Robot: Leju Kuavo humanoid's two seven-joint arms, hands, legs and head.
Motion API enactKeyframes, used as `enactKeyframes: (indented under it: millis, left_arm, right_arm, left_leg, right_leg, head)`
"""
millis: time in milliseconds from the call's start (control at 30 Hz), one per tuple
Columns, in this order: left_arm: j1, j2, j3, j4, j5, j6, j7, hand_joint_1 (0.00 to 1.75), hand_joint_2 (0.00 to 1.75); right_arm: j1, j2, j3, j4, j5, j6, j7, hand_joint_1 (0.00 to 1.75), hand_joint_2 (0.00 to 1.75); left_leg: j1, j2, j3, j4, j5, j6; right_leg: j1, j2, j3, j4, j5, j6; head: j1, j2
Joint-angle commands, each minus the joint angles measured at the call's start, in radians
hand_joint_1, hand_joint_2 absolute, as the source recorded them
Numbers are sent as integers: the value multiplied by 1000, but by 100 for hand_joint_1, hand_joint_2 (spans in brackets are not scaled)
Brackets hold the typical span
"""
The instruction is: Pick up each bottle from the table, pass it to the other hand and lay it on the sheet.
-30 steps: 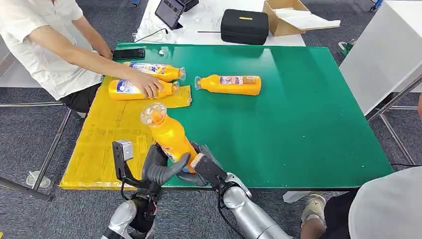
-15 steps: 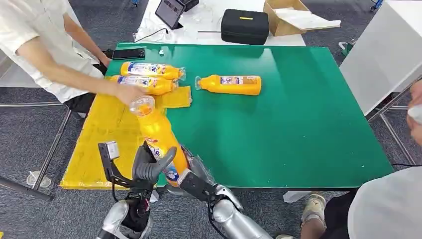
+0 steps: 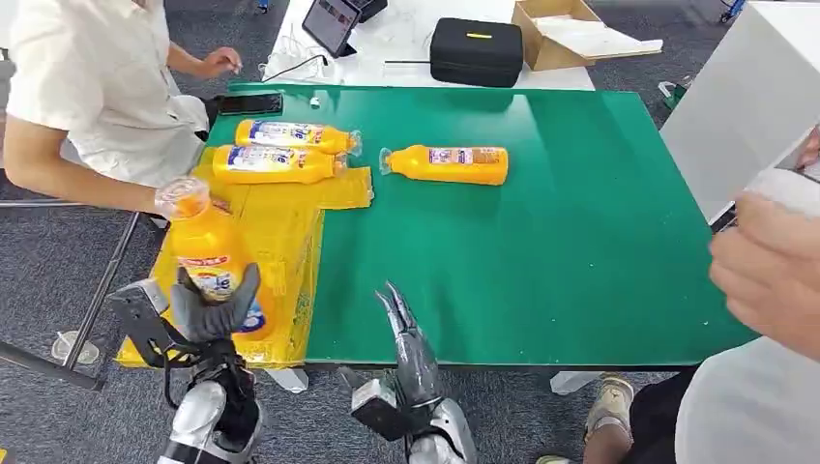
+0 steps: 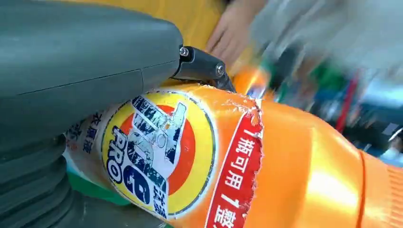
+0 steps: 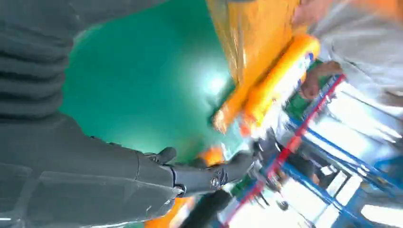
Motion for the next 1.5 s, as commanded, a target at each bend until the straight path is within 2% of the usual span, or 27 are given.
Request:
enactKeyframes:
  millis: [33,67,167,267,333,433,467,567,633,667,733,767,800,833,867,1000,1400,1500]
  left_arm:
    - [-107,30,165,255,-838,53,145,175,175]
    - [-137,76,85,330,-973,9,200,175,175]
    - [-178,96,-3,441,-1046,-141,261,175,175]
    - [-187,77,-24,471,-1052,-176,286,175,175]
    - [-220,84,-86,519,-1124,-223,339,175,175]
    - [-220,84,-86,519,-1124,-223,339,175,175]
    - [-248,93,-129,562,-1198,-219,371,175,175]
    - [-294,97,-164,641,-1214,-276,363,175,175]
    - [-311,97,-166,675,-1208,-294,357,175,175]
    - [-338,92,-151,731,-1166,-351,334,164,175]
    - [-366,95,-141,774,-1137,-401,313,168,175]
    - [-382,99,-146,802,-1130,-430,308,35,175]
    - [-390,105,-149,812,-1129,-443,304,19,175]
    - [-390,105,-149,812,-1129,-443,304,19,175]
    - [-397,112,-152,822,-1125,-465,291,0,175]
    - [-406,123,-159,841,-1100,-515,279,0,175]
    - [-418,130,-165,868,-1094,-543,277,0,175]
    - [-428,133,-166,892,-1080,-572,268,0,175]
  right_arm:
    - [128,43,-396,-342,80,-7,-6,0,0]
    - [123,29,-387,-348,61,-7,-6,0,175]
    - [92,-7,-331,-305,-32,-7,-6,0,175]
    - [84,-11,-308,-296,-51,-7,-6,0,175]
    - [85,-17,-281,-306,-50,-7,-6,0,175]
    - [85,-17,-281,-306,-50,-7,-6,0,175]
    - [77,-17,-262,-294,-56,-7,-6,0,175]
    - [59,-28,-208,-259,-81,-7,-6,0,175]
    - [55,-27,-192,-247,-96,-7,-6,0,175]
    - [46,-30,-169,-229,-123,-7,-6,0,175]
    - [39,-29,-163,-210,-131,-7,-6,0,175]
    - [36,-33,-150,-197,-150,-7,-6,0,175]
    - [33,-36,-144,-188,-163,-7,-6,0,175]
    - [33,-36,-144,-188,-163,-7,-6,0,175]
    - [33,-41,-137,-186,-168,-7,-6,0,175]
    - [32,-53,-128,-170,-191,-7,-6,0,175]
    - [24,-50,-125,-163,-201,-7,-6,0,175]
    - [12,-49,-125,-150,-205,-7,-6,0,175]
  left_leg:
    - [-1,-4,3,-1,0,1]
    - [-1,-4,2,-1,1,1]
    - [-1,-4,5,-3,1,1]
    - [-1,-4,5,-2,1,2]
    - [-1,-2,2,-1,1,1]
    - [-1,-3,5,-1,1,1]
    - [-1,-2,4,-1,1,1]
    - [-1,-1,6,-1,0,1]
    - [-1,0,2,-1,1,0]
    - [-1,0,4,-1,1,1]
    - [0,1,5,-1,1,1]
    - [0,1,3,-1,1,1]
    - [0,0,4,-1,1,1]
    - [0,1,4,-1,1,1]
    - [-1,0,3,-1,2,0]
    - [0,2,5,-1,1,0]
    - [0,1,3,-1,2,-1]
    - [-1,2,8,-2,1,0]
  right_leg:
    - [0,-5,4,1,-2,-2]
    - [-1,-4,2,0,-1,-1]
    - [-1,-4,5,-2,-1,-1]
    - [-1,-5,6,-1,-1,-2]
    - [0,-3,2,-1,0,-1]
    - [0,-6,5,-1,-1,-2]
    - [0,-4,3,-1,0,-2]
    - [0,-4,6,0,-1,-2]
    - [0,-2,1,0,0,-1]
    - [0,-3,3,0,0,-1]
    - [0,-2,4,-1,0,-2]
    - [0,-1,3,-1,1,-1]
    - [0,-2,4,-1,0,-2]
    - [0,-1,3,-1,1,-2]
    - [0,-1,3,-1,1,-1]
    - [0,0,5,0,1,-2]
    - [0,0,3,0,1,-1]
    - [0,0,7,0,1,-3]
  head:
    - [1,0]
    - [1,0]
    - [0,0]
    - [0,0]
    - [0,0]
    - [0,0]
    - [0,0]
    - [0,0]
    - [0,0]
    - [0,0]
    - [0,0]
    - [0,0]
    - [0,0]
    - [0,0]
    - [0,0]
    - [0,0]
    - [0,0]
    - [0,0]
